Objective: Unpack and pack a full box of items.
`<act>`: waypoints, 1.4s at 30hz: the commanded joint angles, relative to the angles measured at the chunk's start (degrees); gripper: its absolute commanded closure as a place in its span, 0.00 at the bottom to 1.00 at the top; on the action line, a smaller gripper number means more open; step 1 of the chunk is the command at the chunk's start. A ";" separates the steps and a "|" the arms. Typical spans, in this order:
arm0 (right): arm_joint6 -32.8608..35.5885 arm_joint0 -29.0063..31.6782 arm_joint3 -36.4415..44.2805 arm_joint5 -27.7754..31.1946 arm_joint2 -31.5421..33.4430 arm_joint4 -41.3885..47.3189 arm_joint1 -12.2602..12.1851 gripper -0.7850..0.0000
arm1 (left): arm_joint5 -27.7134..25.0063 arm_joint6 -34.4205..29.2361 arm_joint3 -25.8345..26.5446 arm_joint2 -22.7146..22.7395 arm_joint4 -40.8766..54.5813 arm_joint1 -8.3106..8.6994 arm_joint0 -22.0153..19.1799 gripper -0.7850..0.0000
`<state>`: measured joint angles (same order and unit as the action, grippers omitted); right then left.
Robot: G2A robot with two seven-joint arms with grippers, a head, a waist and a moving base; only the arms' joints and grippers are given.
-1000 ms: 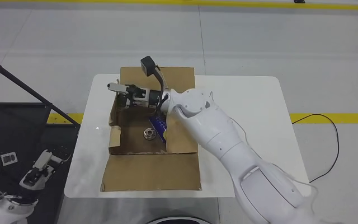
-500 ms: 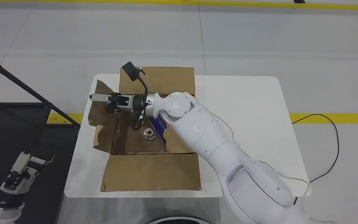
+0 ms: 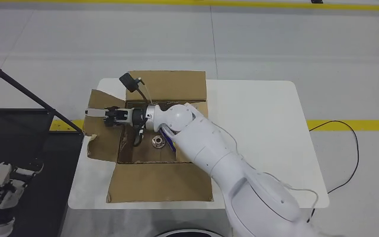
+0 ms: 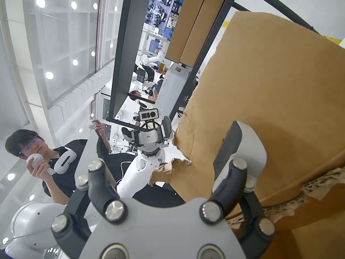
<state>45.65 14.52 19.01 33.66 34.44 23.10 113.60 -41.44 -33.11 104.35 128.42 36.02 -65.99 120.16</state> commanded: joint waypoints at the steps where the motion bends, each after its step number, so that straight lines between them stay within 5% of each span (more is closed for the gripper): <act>1: 0.06 0.10 -0.51 -0.06 -0.07 -0.28 0.42 0.00 | 0.03 1.20 -0.26 0.26 -0.04 -0.24 0.17 0.00; 12: 2.38 0.76 -1.80 -0.56 0.71 -0.30 1.51 0.00 | 0.78 7.07 0.20 0.56 -2.25 -1.73 0.99 0.00; 42: 2.89 1.85 1.04 -5.97 -3.25 -7.62 2.08 0.00 | 1.82 3.74 -0.17 1.17 -2.26 -3.66 -0.57 0.00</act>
<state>48.27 16.33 20.00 27.94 31.25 15.31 115.67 -39.64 -29.30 104.20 129.56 33.77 -69.60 119.63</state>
